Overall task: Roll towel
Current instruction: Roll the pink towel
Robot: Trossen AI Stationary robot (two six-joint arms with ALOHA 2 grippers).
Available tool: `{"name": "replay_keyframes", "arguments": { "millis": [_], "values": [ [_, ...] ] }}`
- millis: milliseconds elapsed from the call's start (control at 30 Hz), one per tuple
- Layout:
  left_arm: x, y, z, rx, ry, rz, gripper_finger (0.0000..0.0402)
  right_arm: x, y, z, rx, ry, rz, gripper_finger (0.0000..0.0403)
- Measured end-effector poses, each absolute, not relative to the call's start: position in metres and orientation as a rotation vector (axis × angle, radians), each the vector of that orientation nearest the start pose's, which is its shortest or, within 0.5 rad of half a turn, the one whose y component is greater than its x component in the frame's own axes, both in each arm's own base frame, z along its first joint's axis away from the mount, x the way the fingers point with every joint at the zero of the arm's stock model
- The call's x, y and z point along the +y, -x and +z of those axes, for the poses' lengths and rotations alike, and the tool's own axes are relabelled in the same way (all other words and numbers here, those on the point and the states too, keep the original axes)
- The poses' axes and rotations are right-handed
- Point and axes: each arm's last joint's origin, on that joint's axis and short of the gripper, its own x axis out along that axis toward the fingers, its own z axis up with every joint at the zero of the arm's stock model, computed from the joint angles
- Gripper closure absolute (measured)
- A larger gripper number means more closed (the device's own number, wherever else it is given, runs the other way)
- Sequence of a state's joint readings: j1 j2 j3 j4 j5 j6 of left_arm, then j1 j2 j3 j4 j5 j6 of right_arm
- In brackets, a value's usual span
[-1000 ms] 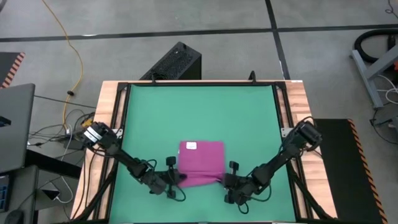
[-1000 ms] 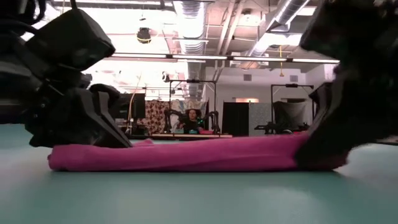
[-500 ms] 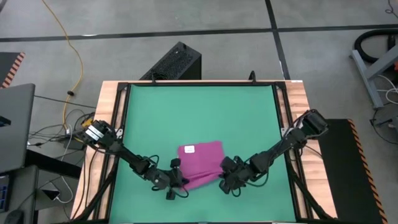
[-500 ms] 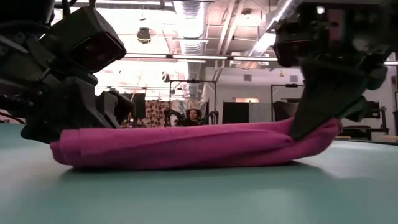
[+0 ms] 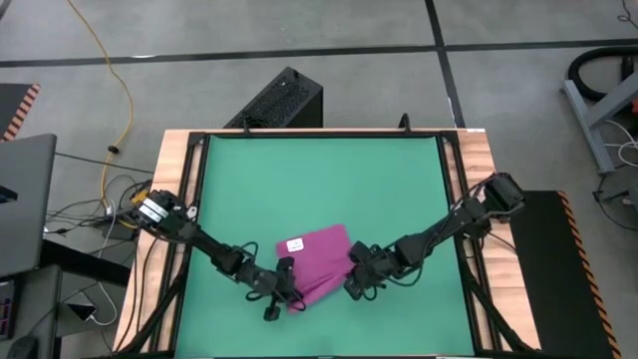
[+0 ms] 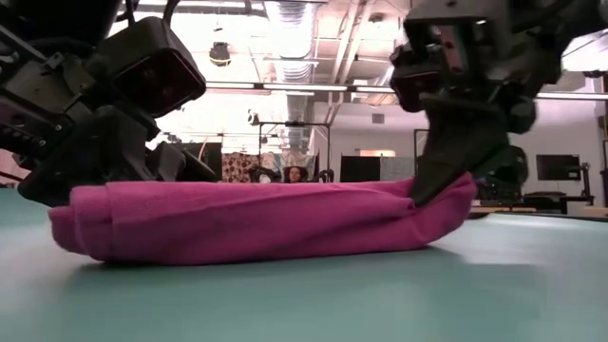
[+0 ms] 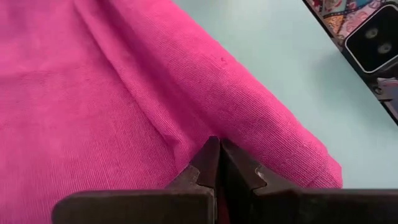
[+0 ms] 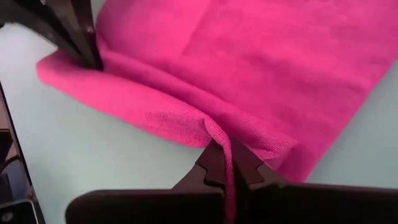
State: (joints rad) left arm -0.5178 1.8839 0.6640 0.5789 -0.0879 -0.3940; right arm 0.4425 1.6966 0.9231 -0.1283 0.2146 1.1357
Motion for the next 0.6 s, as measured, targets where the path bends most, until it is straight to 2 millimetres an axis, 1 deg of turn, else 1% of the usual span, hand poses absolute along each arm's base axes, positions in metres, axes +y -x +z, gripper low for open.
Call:
{"name": "replay_keyframes", "arguments": {
  "millis": [200,367,600],
  "values": [
    [-0.154,-0.280,0.087,0.695,0.197,-0.307,0.0401,0.122,-0.312,0.170,0.846,-0.758,-0.275,0.0391],
    [-0.154,-0.280,0.087,0.700,0.200,-0.321,0.0401,0.106,-0.316,0.165,0.887,-0.772,-0.318,0.0391],
    [-0.155,-0.280,0.088,0.693,0.217,-0.327,0.0401,0.092,-0.318,0.163,0.903,-0.766,-0.363,0.0391]
  ]
}}
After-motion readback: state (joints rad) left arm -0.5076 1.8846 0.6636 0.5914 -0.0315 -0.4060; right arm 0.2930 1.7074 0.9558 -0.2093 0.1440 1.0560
